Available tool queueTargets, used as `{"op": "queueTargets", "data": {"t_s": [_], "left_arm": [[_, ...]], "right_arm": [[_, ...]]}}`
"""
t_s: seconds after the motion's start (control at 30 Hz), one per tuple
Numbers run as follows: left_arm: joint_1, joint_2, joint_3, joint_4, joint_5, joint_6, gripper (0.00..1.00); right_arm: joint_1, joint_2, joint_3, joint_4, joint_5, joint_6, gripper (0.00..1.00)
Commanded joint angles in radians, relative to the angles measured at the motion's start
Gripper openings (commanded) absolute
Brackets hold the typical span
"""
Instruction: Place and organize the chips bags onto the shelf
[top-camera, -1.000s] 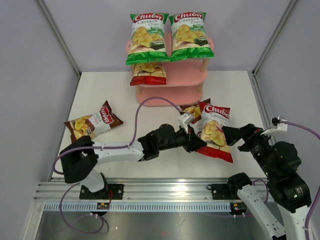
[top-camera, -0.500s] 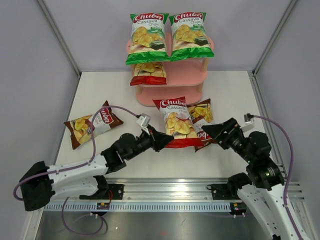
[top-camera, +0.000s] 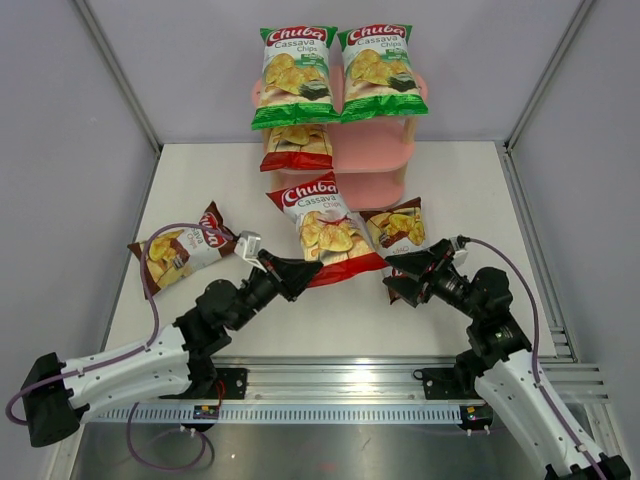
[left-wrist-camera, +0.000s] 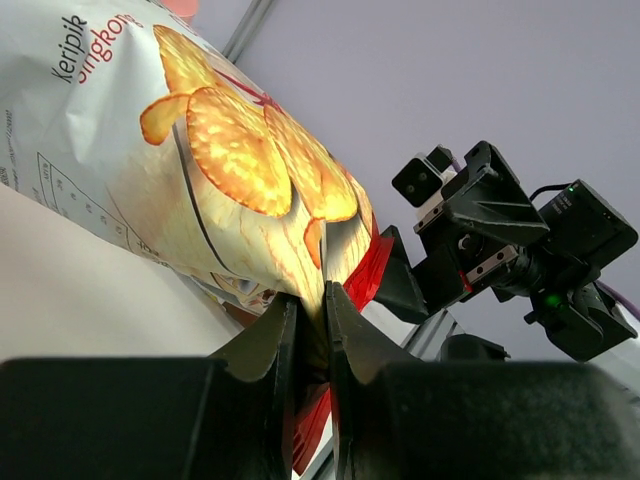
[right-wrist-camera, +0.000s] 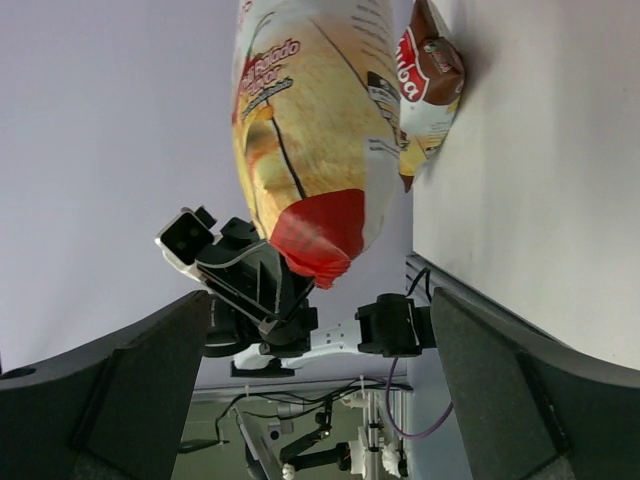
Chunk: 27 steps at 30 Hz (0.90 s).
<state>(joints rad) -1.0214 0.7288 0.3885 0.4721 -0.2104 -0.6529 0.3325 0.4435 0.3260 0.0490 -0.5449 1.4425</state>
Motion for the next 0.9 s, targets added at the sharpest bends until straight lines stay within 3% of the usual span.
{"op": "queueTargets", "data": {"t_s": [0.0,0.43,0.87], "left_arm": [[-0.002,0.007,0.006,0.177,-0.011,0.013,0.0],[-0.055,0.162,0.056,0.348,0.101,0.001,0.0],[-0.103,0.228,0.076,0.47,0.132,-0.008,0.0]], "right_arm": [[0.01,0.03,-0.031,0.192,-0.044,0.055,1.0],[0.16,0.244,-0.057,0.495,0.066,0.044,0.99],[0.163,0.233,-0.064,0.37,0.141,0.018,0.95]]}}
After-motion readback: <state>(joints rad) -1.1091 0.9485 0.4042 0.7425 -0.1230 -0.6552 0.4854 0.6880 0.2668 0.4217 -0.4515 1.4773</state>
